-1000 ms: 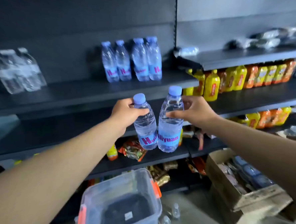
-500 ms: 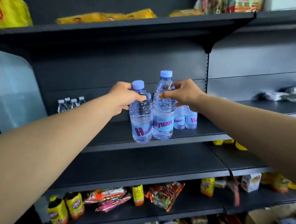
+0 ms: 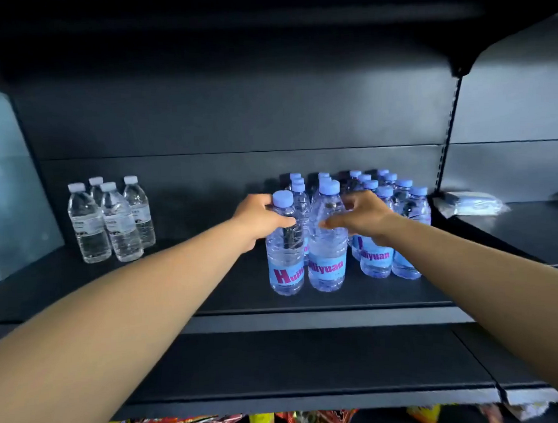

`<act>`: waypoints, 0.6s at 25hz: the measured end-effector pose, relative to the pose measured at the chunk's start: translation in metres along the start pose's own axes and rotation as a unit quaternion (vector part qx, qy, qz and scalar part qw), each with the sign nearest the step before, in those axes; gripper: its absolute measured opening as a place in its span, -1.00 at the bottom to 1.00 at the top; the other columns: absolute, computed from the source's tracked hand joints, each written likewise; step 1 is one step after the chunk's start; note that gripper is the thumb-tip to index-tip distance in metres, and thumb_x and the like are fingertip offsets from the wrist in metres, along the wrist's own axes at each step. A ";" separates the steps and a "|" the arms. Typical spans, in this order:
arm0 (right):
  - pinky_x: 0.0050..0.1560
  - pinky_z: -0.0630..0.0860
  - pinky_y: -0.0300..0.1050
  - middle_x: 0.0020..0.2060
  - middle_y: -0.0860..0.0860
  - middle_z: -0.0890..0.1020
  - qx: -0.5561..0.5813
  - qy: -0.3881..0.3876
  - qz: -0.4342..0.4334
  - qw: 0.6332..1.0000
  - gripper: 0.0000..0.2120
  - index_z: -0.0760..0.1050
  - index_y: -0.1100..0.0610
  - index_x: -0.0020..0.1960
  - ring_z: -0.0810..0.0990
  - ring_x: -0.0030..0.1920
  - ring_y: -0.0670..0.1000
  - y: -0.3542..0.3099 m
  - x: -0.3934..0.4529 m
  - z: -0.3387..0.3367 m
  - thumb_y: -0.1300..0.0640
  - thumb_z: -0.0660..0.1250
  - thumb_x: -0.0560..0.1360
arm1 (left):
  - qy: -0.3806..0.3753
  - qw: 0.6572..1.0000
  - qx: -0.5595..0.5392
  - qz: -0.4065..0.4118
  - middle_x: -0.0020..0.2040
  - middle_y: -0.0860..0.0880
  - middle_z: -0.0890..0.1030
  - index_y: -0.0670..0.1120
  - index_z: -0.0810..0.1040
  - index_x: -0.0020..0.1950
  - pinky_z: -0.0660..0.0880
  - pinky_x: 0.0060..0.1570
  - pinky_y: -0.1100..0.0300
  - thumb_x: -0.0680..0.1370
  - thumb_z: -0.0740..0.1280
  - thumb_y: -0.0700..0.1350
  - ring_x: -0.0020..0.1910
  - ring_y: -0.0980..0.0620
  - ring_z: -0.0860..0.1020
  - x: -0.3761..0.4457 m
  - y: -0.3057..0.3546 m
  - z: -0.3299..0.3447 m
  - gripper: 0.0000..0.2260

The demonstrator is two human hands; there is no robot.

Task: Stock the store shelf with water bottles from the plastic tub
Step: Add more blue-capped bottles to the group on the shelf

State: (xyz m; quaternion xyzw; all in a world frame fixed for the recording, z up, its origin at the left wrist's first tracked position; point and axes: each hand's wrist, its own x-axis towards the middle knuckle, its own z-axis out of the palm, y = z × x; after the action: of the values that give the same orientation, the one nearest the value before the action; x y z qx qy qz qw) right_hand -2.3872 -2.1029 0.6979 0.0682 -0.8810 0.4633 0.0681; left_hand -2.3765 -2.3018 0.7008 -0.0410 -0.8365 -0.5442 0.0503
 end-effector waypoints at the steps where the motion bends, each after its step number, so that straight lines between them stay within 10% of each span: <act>1: -0.07 0.46 -0.11 -0.12 0.03 0.54 -0.001 0.001 0.013 1.000 -0.57 0.54 0.22 0.09 0.51 -0.16 0.01 0.013 0.009 0.004 0.11 0.57 0.30 | -0.009 1.000 0.000 -0.006 0.00 -0.06 0.62 -0.15 0.58 0.16 0.53 0.13 0.04 0.39 0.49 -0.25 0.04 -0.05 0.59 0.013 -0.011 0.005 -0.65; 7: 0.14 0.45 -0.10 0.34 0.03 0.47 0.048 0.023 0.052 0.997 -0.28 0.33 0.18 0.43 0.48 0.24 0.06 0.060 0.039 0.015 0.16 0.54 0.34 | -0.059 0.997 -0.037 -0.014 0.02 -0.09 0.63 -0.17 0.54 0.21 0.52 0.16 0.00 0.43 0.44 -0.29 0.04 -0.06 0.60 0.069 -0.038 0.019 -0.64; 15: 0.23 0.38 -0.10 0.30 0.00 0.42 0.031 0.048 0.045 0.997 -0.15 0.16 0.03 0.48 0.37 0.36 0.01 0.071 0.035 0.033 0.08 0.55 0.33 | -0.113 0.993 -0.027 0.020 0.06 0.03 0.61 -0.02 0.46 0.23 0.57 0.04 0.03 0.38 0.49 -0.29 0.02 0.03 0.61 0.084 -0.061 0.027 -0.52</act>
State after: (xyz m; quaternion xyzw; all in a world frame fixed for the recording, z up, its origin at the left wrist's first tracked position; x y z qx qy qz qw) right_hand -2.4367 -2.0924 0.6287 0.0082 -0.8638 0.4960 0.0876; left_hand -2.4679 -2.3007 0.6457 -0.1197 -0.8211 -0.5571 -0.0347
